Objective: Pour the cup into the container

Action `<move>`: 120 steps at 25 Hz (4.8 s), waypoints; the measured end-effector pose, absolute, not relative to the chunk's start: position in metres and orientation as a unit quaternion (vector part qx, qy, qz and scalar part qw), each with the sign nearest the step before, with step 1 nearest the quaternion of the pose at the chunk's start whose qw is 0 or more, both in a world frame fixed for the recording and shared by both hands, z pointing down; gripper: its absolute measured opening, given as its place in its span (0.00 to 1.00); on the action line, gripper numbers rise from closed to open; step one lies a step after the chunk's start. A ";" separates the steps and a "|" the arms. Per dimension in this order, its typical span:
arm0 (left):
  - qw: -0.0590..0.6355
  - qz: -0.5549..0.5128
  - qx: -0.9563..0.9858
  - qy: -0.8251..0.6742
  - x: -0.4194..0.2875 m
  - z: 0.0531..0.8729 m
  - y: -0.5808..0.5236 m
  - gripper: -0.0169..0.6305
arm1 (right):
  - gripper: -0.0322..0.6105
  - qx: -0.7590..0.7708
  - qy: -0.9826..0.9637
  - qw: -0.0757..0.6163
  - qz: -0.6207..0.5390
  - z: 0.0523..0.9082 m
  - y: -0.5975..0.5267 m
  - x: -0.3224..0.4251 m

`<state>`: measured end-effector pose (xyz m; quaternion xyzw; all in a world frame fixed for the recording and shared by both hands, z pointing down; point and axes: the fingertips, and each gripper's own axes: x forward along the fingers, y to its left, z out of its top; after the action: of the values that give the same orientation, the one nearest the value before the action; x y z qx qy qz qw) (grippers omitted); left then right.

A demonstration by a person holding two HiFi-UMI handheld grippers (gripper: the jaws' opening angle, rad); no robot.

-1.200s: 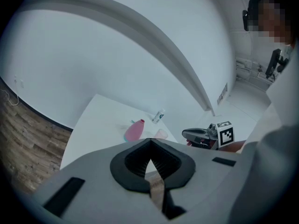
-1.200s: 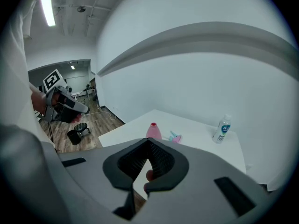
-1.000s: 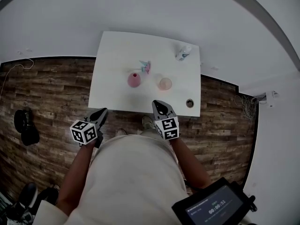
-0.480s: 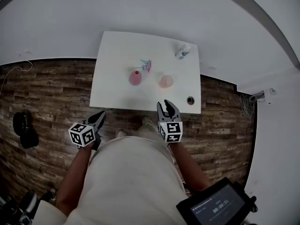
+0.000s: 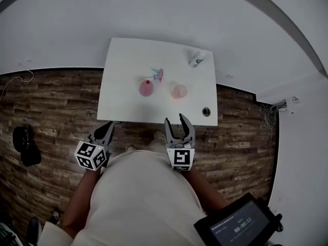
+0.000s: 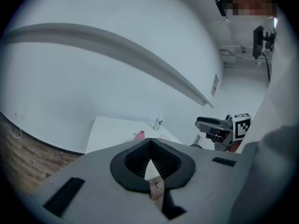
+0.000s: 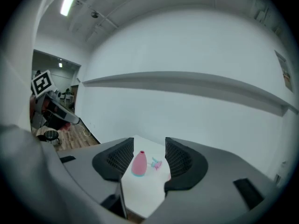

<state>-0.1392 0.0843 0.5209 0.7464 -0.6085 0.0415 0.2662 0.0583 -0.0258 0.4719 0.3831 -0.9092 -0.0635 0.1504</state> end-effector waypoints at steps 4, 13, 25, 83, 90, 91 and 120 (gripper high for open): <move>0.178 0.064 0.768 -0.611 -0.125 0.477 0.075 0.04 | 0.40 0.365 -0.913 0.151 -0.105 0.458 -0.023 0.047; 0.122 0.101 0.786 -0.598 -0.103 0.465 0.085 0.04 | 0.40 0.321 -0.924 0.152 -0.144 0.444 -0.004 0.023; 0.139 0.114 0.793 -0.582 -0.101 0.475 0.113 0.04 | 0.40 0.334 -0.922 0.159 -0.117 0.456 0.026 0.027; 0.154 0.155 0.833 -0.508 0.139 0.477 0.240 0.04 | 0.40 0.398 -0.901 0.153 -0.072 0.443 0.157 0.271; 0.168 0.156 0.819 -0.527 0.158 0.485 0.263 0.04 | 0.40 0.381 -0.910 0.153 -0.058 0.452 0.173 0.291; 0.170 0.156 0.816 -0.529 0.158 0.487 0.266 0.04 | 0.40 0.377 -0.912 0.152 -0.057 0.453 0.175 0.290; 0.182 0.187 0.801 -0.539 0.208 0.497 0.304 0.04 | 0.40 0.330 -0.930 0.148 -0.059 0.468 0.207 0.313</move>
<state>0.2080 0.3044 0.4974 0.8011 -0.5386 0.1870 0.1822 0.3132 0.2068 0.4676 0.3302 -0.9303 -0.0590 0.1484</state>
